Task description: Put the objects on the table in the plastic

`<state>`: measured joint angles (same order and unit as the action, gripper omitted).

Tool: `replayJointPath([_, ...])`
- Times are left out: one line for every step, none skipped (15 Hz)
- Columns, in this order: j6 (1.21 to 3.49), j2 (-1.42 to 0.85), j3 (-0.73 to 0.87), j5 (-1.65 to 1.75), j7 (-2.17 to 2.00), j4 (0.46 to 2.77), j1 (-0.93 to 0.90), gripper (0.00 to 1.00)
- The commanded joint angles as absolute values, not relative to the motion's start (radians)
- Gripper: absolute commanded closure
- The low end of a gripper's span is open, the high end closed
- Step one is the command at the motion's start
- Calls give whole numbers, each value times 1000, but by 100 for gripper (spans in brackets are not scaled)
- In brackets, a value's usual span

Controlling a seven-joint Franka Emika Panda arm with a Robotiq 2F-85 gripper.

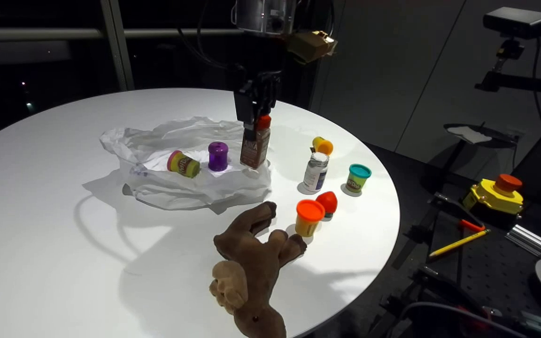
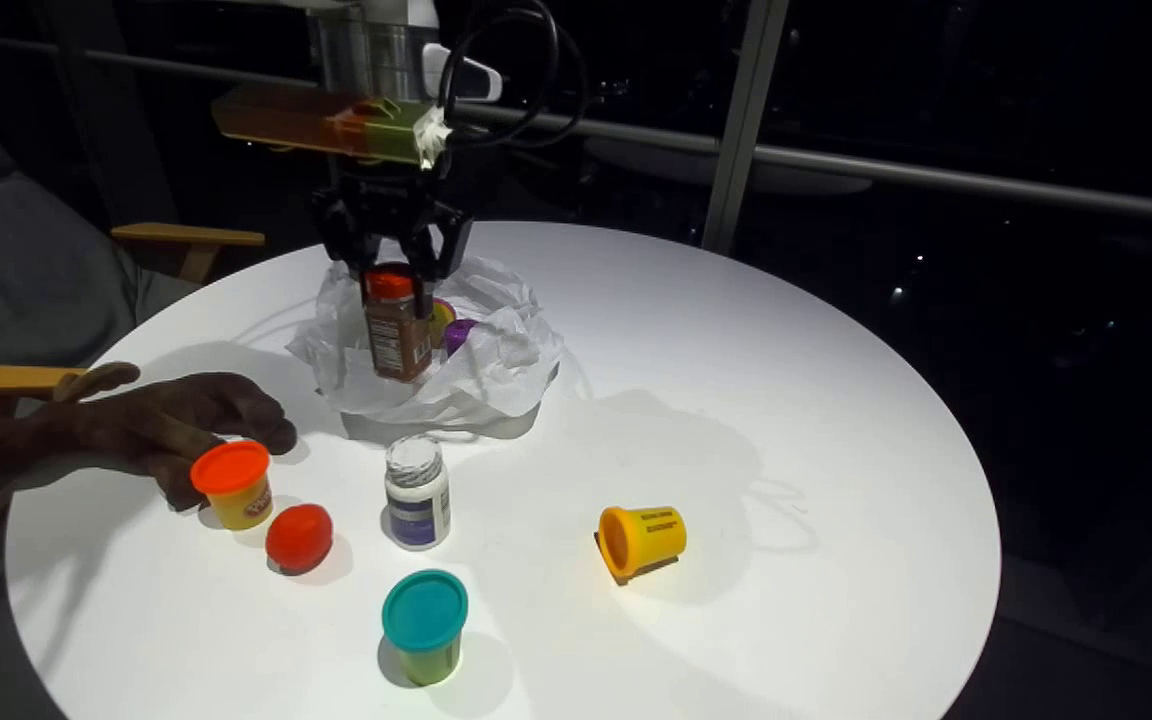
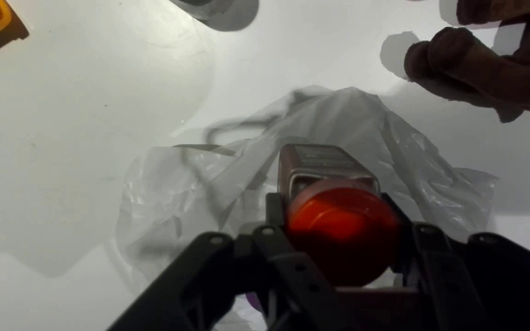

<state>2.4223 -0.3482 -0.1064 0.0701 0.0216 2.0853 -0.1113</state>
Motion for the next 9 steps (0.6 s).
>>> replayJointPath([2428, -386, -129, 12, 102, 2034, -94, 79])
replayJointPath([2435, -400, -124, 17, 102, 2023, -96, 79])
replayJointPath([2444, -413, -114, 31, 92, 2013, -100, 79])
replayJointPath([2462, -425, -104, 44, 80, 2005, -103, 80])
replayJointPath([2482, -443, -97, 48, 78, 1995, -101, 80])
replayJointPath([2497, -461, -93, 43, 81, 1983, -96, 80])
replayJointPath([2516, -476, -87, 44, 78, 1974, -95, 80])
replayJointPath([2540, -491, -76, 54, 68, 1968, -97, 80])
replayJointPath([2560, -508, -62, 70, 55, 1957, -101, 80])
